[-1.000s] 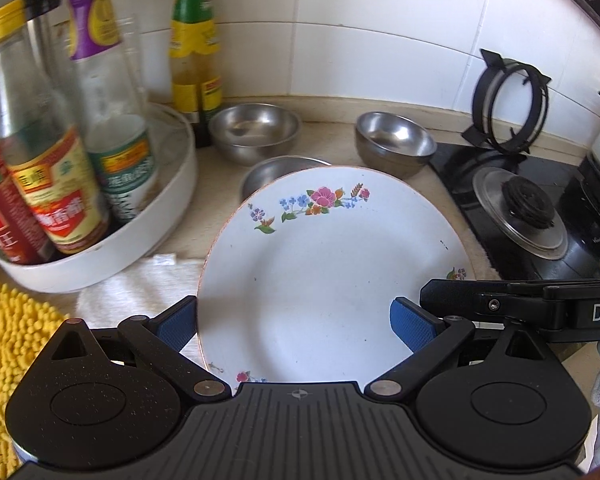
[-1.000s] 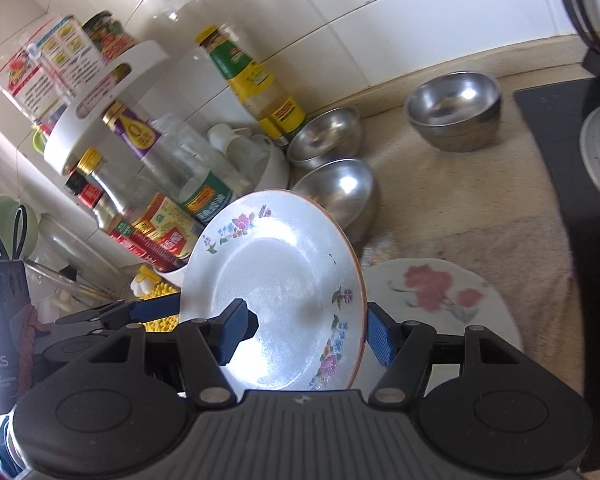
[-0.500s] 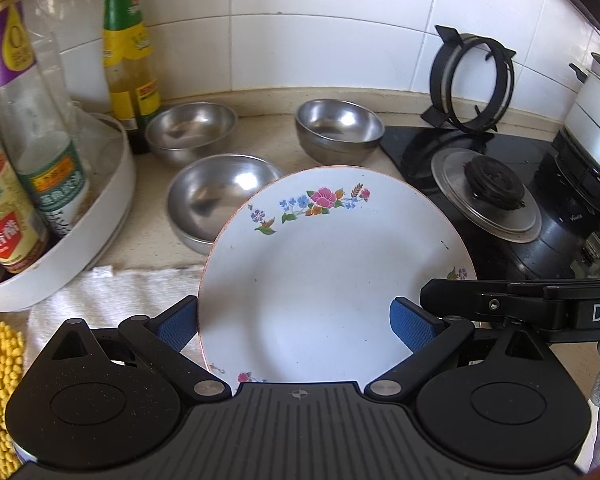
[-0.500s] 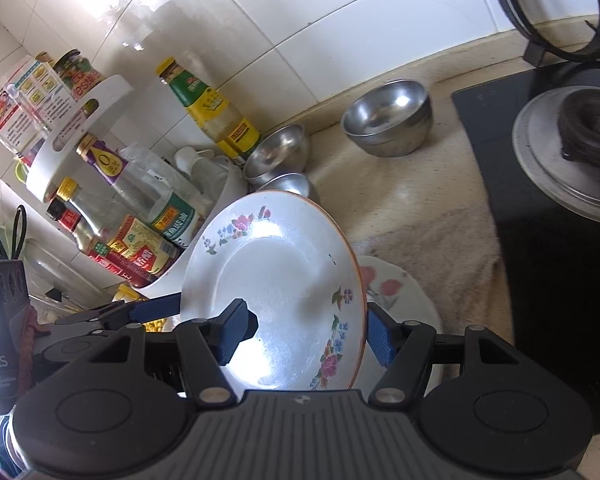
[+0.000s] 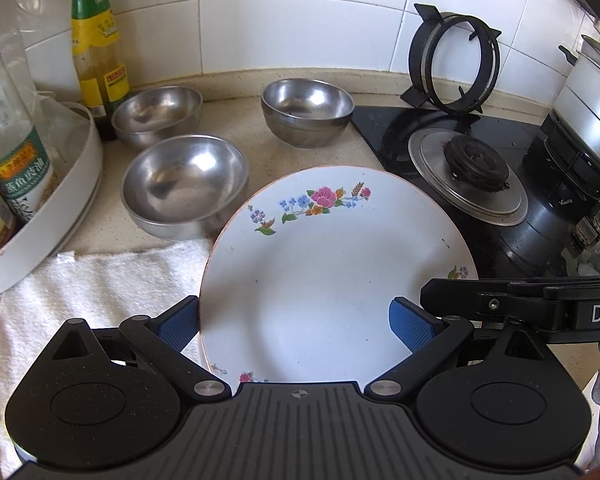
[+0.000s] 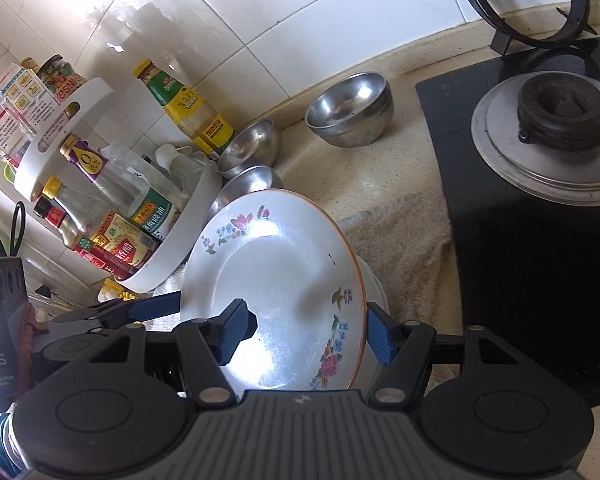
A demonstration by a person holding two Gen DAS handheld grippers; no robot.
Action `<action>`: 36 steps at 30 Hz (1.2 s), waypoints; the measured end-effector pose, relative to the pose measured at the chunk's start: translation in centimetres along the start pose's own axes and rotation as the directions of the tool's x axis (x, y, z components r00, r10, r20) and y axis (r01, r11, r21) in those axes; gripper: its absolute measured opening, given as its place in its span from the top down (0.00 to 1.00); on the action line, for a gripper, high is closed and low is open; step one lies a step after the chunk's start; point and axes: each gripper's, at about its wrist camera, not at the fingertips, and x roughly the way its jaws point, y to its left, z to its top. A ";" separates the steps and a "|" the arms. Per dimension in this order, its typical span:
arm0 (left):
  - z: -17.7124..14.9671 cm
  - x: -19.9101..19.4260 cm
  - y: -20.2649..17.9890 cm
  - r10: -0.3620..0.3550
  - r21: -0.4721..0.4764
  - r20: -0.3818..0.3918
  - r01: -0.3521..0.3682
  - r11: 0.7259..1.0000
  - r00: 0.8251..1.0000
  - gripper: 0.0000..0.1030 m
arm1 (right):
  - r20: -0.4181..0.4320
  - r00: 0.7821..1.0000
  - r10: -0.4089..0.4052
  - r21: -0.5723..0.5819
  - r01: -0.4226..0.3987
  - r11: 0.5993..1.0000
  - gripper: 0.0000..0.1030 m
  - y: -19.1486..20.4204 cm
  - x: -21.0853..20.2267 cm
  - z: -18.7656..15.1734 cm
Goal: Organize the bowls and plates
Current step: 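Carry the multicolour-flower plate with both grippers over the stacked pink plates, then lower the plate onto the pink plate stack and open both grippers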
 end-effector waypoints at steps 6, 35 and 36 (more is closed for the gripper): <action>-0.3 -0.1 -0.7 0.005 -0.003 -0.001 -0.005 1.000 1.000 0.03 | -0.007 1.000 0.000 -0.011 0.000 1.000 0.37 -0.4 -0.5 -0.2; -0.8 2.3 1.0 0.081 -0.089 -0.107 -0.090 0.992 0.991 0.06 | -0.086 0.996 -0.005 -0.090 -0.002 0.996 0.38 0.0 2.7 0.6; -0.7 2.4 1.0 0.082 -0.089 -0.109 -0.092 0.992 0.991 0.06 | -0.089 0.996 -0.009 -0.095 0.001 0.995 0.39 -0.1 2.9 0.7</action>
